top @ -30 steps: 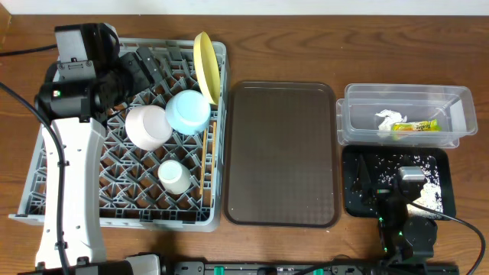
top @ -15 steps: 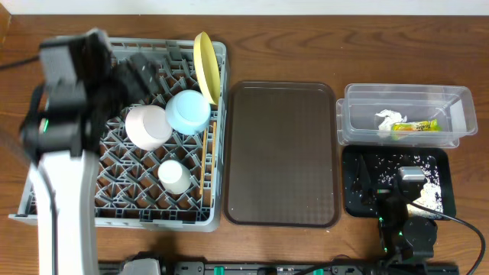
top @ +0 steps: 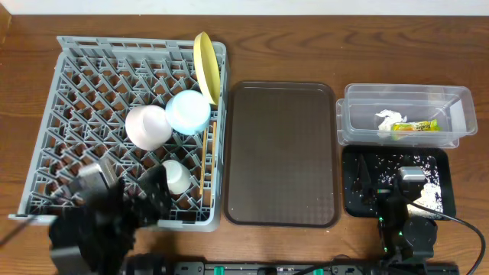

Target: Sort waste into correct bins and load items into the dishwasher

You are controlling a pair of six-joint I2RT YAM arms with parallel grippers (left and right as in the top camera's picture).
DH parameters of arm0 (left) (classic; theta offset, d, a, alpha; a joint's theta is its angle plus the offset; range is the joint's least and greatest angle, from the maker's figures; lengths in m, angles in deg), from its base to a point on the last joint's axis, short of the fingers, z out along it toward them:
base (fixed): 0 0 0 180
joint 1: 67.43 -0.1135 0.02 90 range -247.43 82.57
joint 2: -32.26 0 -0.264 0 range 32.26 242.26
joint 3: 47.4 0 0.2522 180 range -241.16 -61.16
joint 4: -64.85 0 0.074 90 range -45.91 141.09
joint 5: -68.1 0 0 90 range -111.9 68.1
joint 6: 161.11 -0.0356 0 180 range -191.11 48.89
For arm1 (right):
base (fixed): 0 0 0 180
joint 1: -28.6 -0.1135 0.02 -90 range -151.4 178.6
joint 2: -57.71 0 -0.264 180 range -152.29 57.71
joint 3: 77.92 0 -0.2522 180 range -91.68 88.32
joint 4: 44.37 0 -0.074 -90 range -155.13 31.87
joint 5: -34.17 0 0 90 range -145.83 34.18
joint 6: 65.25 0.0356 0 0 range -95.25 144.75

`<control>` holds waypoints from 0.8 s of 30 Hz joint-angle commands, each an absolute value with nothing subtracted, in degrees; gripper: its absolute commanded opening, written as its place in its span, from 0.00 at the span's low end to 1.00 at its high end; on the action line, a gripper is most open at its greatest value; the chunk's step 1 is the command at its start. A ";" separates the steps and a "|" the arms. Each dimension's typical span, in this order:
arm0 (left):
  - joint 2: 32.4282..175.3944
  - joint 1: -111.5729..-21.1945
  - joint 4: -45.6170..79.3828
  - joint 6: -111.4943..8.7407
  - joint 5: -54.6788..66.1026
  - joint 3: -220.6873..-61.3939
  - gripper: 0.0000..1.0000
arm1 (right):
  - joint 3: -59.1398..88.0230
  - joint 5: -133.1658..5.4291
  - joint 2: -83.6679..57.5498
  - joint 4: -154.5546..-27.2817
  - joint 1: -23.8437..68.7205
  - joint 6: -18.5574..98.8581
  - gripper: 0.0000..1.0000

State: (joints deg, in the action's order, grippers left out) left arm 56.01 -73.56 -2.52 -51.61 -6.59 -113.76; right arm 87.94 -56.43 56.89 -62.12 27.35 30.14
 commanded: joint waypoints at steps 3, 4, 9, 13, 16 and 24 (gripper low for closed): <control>45.96 -73.74 -1.31 -51.72 -6.07 -103.29 0.96 | 88.00 -56.25 57.33 -62.43 27.08 29.40 0.99; 45.02 -73.74 -0.55 -51.69 -6.05 -101.87 0.96 | 88.00 -56.25 57.33 -62.43 27.08 29.37 0.99; 40.62 -73.74 10.75 -51.72 -6.09 -92.96 0.96 | 88.00 -56.25 57.33 -62.43 27.08 29.40 0.99; 37.83 -73.48 25.31 -51.74 -6.11 -85.22 0.96 | 88.00 -56.25 57.33 -62.43 27.08 29.40 0.99; 36.32 -72.36 37.59 -51.72 -7.07 -79.58 0.96 | 88.00 -56.25 57.33 -62.43 27.08 29.37 0.99; 34.96 -70.50 62.57 -51.96 -11.60 -67.97 0.96 | 88.00 -56.25 57.33 -62.43 27.08 29.40 0.99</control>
State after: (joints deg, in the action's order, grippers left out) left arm 35.66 -70.79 58.79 -51.61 -9.15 -70.86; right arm 87.94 -56.38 56.98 -62.19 27.35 30.14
